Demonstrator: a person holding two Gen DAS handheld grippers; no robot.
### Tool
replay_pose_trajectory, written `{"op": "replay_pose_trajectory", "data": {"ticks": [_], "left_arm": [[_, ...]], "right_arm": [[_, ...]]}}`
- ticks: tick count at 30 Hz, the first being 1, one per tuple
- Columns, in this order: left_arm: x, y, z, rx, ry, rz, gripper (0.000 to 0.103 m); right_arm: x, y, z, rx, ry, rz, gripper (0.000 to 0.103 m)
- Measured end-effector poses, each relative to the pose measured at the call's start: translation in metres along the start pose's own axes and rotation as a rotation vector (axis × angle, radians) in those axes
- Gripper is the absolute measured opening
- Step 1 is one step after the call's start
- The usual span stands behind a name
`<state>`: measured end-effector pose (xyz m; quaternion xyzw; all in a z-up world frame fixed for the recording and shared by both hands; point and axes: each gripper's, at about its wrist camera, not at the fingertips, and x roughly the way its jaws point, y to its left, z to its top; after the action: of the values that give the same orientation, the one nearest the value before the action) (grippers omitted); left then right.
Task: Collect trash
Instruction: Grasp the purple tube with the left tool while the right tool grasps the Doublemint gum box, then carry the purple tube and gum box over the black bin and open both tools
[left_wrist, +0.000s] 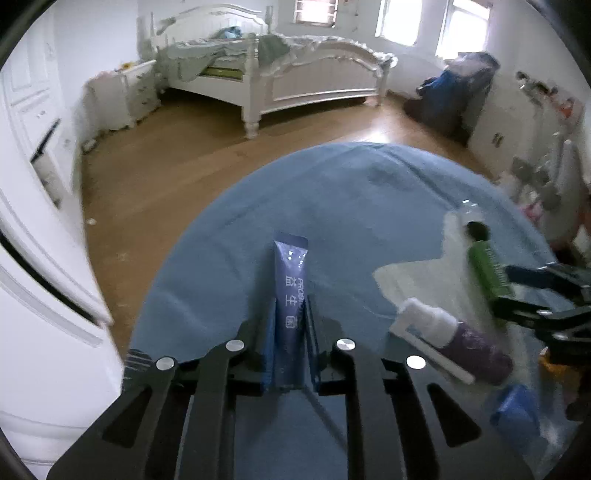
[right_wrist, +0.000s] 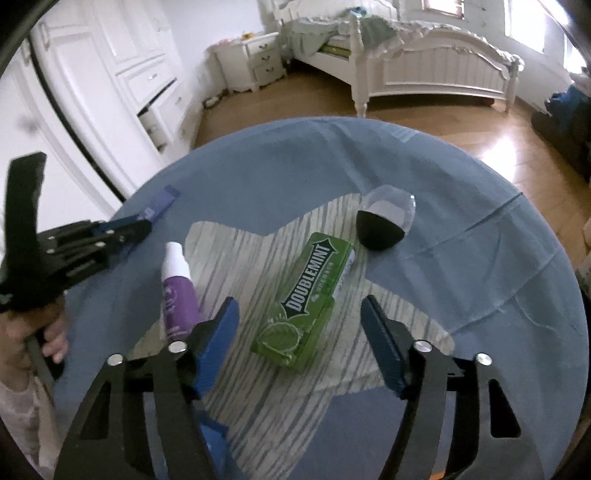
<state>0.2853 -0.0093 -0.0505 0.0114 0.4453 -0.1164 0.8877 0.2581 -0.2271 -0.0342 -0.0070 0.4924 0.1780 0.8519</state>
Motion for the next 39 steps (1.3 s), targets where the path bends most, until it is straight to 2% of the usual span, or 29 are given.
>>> {"op": "replay_pose_trajectory", "data": {"ticks": [4, 7, 12, 17, 21, 24, 30, 39], "left_arm": [[-0.019, -0.004, -0.003, 0.018, -0.075, -0.051, 0.015], [-0.021, -0.01, -0.004, 0.009, -0.081, -0.085, 0.015], [-0.018, -0.008, -0.004, -0.006, -0.06, -0.062, 0.015], [-0.033, -0.011, 0.0, -0.027, -0.089, -0.099, 0.015], [-0.048, -0.031, 0.013, -0.02, -0.122, -0.149, 0.015], [-0.059, -0.057, 0.027, 0.003, -0.155, -0.195, 0.015], [-0.071, -0.132, 0.056, 0.078, -0.193, -0.317, 0.015], [-0.049, -0.269, 0.075, 0.231, -0.154, -0.478, 0.015]], "right_arm": [[0.001, 0.0, 0.0, -0.018, -0.011, -0.014, 0.04], [-0.001, -0.004, -0.003, -0.01, -0.006, 0.013, 0.033], [-0.022, -0.015, -0.014, 0.022, -0.054, 0.073, 0.033], [-0.06, -0.03, -0.024, 0.062, -0.152, 0.134, 0.033], [-0.09, -0.052, -0.028, 0.114, -0.234, 0.173, 0.033], [-0.116, -0.074, -0.03, 0.15, -0.302, 0.18, 0.033], [-0.162, -0.132, -0.048, 0.24, -0.412, 0.147, 0.033], [-0.206, -0.244, -0.101, 0.43, -0.511, 0.052, 0.033]]}}
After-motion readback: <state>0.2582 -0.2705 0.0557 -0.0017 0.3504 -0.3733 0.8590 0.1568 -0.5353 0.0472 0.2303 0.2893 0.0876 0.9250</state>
